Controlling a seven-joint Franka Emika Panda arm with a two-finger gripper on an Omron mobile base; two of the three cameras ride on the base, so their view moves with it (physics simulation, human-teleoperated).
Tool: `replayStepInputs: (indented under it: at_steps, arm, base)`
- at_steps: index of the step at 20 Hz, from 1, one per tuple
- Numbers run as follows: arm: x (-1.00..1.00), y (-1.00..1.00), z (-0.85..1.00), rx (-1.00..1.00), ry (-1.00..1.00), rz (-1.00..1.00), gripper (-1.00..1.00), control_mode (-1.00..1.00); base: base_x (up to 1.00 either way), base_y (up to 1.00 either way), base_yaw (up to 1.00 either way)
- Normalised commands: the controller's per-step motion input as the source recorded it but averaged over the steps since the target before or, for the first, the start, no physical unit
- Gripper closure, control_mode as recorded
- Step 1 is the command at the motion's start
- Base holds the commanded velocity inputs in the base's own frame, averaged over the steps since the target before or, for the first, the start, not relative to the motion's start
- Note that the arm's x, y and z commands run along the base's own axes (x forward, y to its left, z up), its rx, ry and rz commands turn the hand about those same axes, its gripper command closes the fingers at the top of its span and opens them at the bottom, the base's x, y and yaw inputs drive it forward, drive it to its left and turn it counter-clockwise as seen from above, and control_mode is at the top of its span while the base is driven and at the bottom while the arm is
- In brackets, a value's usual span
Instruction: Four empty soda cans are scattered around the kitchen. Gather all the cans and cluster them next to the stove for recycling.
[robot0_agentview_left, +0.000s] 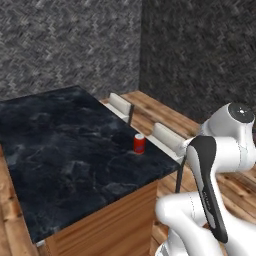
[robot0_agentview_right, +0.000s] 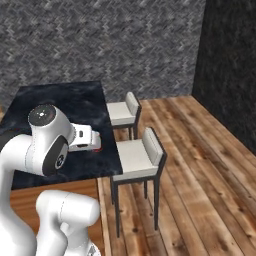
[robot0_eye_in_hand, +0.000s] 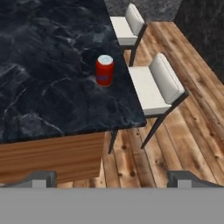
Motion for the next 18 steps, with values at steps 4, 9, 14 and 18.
replayStepInputs:
  at_steps: [4, 9, 14, 18]
  arm:
    - [0.00, 0.01, 0.00, 0.00, -0.01, -0.11, -1.00, -1.00]
    - [0.00, 0.09, 0.00, 0.00, -0.03, -0.14, -1.00, -1.00]
    - [0.00, 0.14, 0.00, 0.00, -0.03, -0.02, -1.00, -1.00]
    - [0.00, 0.16, 0.00, 0.00, -0.03, 0.00, -1.00, -1.00]
  base:
    - [0.00, 0.00, -0.11]
    - [0.00, 0.00, 0.00]
    - [0.00, 0.00, 0.00]
    - [0.00, 0.00, 0.00]
